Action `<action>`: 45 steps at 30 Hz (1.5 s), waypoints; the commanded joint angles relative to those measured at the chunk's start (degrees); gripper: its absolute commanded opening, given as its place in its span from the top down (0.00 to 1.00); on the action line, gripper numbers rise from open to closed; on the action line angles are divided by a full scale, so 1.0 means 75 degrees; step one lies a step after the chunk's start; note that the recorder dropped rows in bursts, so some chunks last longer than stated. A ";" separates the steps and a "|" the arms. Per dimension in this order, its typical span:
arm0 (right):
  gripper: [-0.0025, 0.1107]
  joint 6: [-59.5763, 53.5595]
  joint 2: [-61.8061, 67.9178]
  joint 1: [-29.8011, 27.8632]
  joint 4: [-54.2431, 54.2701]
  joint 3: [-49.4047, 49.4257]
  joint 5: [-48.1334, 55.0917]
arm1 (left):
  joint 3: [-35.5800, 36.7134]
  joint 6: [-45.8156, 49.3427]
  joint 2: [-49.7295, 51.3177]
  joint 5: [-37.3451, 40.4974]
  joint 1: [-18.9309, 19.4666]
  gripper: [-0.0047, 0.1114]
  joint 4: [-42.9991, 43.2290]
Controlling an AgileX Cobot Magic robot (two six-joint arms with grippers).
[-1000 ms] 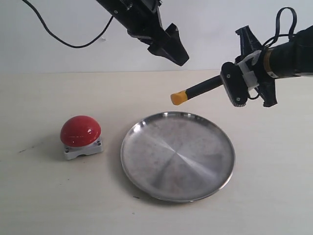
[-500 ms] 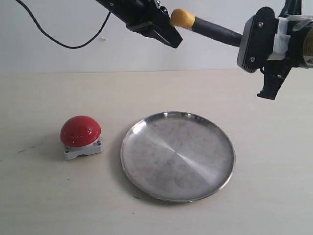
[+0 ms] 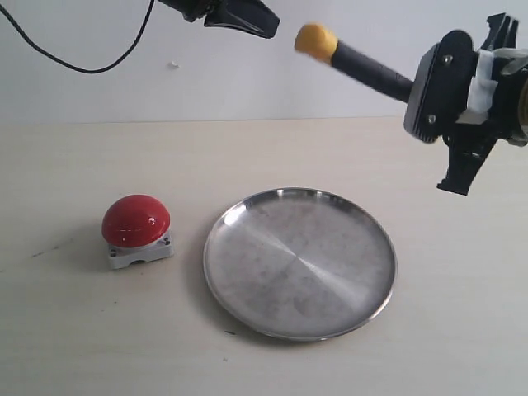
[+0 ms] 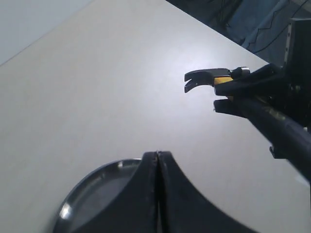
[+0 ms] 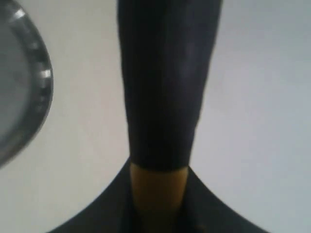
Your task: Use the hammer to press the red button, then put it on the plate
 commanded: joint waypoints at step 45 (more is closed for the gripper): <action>0.98 -0.4162 -0.3338 0.3726 -0.3236 0.1953 0.5450 | 0.1971 -0.0423 -0.0224 -0.0013 -0.1666 0.93 -0.0575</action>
